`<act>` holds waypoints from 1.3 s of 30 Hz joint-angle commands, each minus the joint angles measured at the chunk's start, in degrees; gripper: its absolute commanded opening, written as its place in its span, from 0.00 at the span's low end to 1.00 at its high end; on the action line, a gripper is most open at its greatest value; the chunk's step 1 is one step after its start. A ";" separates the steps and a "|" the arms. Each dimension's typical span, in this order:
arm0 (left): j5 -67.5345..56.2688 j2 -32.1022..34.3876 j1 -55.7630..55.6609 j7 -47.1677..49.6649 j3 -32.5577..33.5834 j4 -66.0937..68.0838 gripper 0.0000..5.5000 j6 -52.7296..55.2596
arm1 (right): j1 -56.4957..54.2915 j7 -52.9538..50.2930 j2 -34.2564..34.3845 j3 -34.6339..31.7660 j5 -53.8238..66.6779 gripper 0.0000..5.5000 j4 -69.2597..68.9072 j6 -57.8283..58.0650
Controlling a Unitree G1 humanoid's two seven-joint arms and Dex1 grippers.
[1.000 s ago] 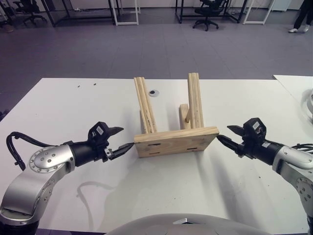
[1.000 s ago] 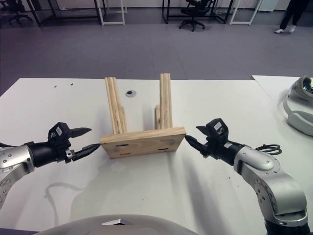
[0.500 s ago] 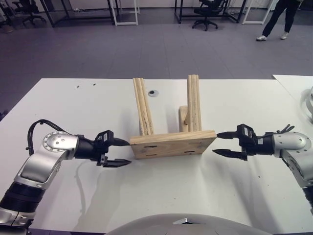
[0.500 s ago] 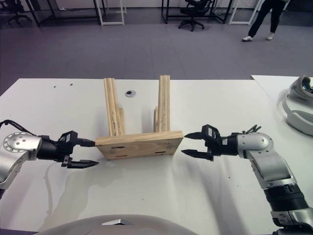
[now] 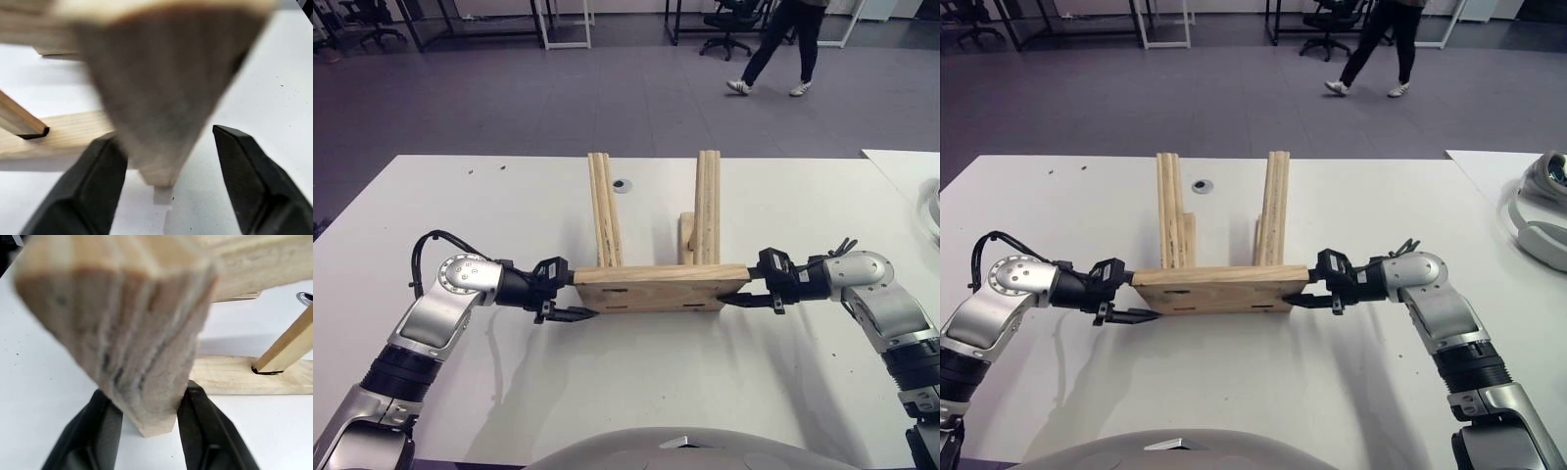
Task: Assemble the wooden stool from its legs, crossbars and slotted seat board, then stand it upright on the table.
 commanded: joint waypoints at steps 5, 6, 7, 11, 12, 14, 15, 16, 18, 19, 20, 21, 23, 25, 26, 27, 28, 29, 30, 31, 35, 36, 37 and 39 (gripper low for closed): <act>1.72 -2.14 -1.50 -0.77 -0.86 2.87 0.27 -7.39 | 0.01 0.06 0.81 -0.72 0.70 0.28 -0.03 -0.93; 1.20 -2.52 -2.07 -1.07 -0.60 3.11 0.26 -8.02 | -0.25 0.24 0.95 -1.17 1.67 0.28 -0.52 -0.22; 0.56 -2.86 -2.76 -1.54 -0.30 3.39 0.25 -8.55 | -0.61 0.39 1.08 -1.70 2.75 0.28 -1.10 0.65; -13.51 -1.22 -4.64 -4.19 4.58 -4.73 0.24 4.96 | -1.99 1.94 -1.86 -7.67 17.58 0.28 -11.80 16.83; -20.74 0.98 -6.88 -5.21 6.86 -8.48 0.24 12.56 | -4.81 1.79 -4.50 -11.47 26.68 0.28 -15.76 25.64; -30.60 4.29 -14.78 -5.44 10.94 -11.52 0.24 23.37 | -13.31 0.08 -8.86 -17.88 41.43 0.28 -17.30 39.07; -35.32 5.09 -21.81 -4.26 13.09 -9.72 0.24 28.73 | -19.13 -1.03 -11.20 -20.02 47.09 0.28 -15.23 44.78; -40.09 6.01 -27.98 -2.76 15.07 -7.82 0.24 34.12 | -23.88 -1.78 -13.45 -20.97 51.67 0.28 -13.48 49.64; -50.22 7.80 -36.73 0.07 17.22 -4.10 0.24 45.58 | -31.90 -3.03 -16.88 -20.13 60.25 0.28 -9.97 59.54; -56.95 8.28 -39.38 2.67 17.41 -1.87 0.24 51.59 | -36.41 -4.34 -17.53 -18.44 65.53 0.28 -6.34 65.25; -68.37 9.67 -40.98 7.63 15.32 1.88 0.24 56.34 | -41.55 -5.09 -17.11 -16.12 69.36 0.28 -0.34 72.53; -79.17 11.61 -41.21 12.55 12.69 4.43 0.24 58.61 | -44.67 -6.00 -17.10 -13.82 72.89 0.27 4.00 77.63; -93.62 15.59 -38.54 18.94 8.04 5.91 0.24 59.36 | -46.28 -6.18 -18.63 -8.85 78.73 0.25 8.71 83.38; -96.34 16.89 -37.46 18.29 6.45 8.48 0.24 63.22 | -41.32 -7.94 -24.59 -2.69 91.05 0.24 6.80 81.12; -96.36 17.25 -38.70 16.66 5.23 11.64 0.24 66.54 | -39.59 -5.83 -27.30 -0.24 94.12 0.24 5.89 81.54; -96.36 17.60 -40.64 15.24 3.62 14.93 0.24 69.66 | -39.20 -2.45 -29.51 2.45 95.49 0.24 5.84 82.60; -96.36 17.37 -43.81 14.25 1.76 18.61 0.24 72.53 | -39.91 1.47 -31.09 5.43 95.49 0.24 6.46 83.69; -96.36 16.64 -49.65 12.94 -1.37 25.09 0.24 76.23 | -40.82 5.73 -33.21 8.89 95.50 0.24 6.93 84.20; -96.36 16.10 -54.74 11.26 -4.86 30.86 0.24 78.59 | -41.81 9.14 -35.09 12.19 95.50 0.24 7.41 84.36; -96.36 16.77 -57.59 9.24 -8.89 33.98 0.24 79.92 | -42.98 12.44 -36.75 16.18 95.50 0.24 8.50 84.38; -96.36 22.95 -52.43 1.98 -23.66 34.26 0.24 80.48 | -41.90 15.17 -37.06 30.16 95.50 0.25 12.66 84.38; -96.36 23.55 -51.20 1.43 -25.53 34.27 0.24 80.48 | -40.59 14.82 -36.80 32.12 95.50 0.25 13.42 84.38; -96.36 24.03 -50.15 1.40 -26.78 34.28 0.24 80.48 | -38.66 12.69 -35.54 32.47 95.50 0.25 15.07 84.38; -96.36 23.64 -49.72 3.31 -28.30 35.26 0.24 80.47 | -30.00 2.15 -30.78 24.22 95.50 0.25 18.05 81.19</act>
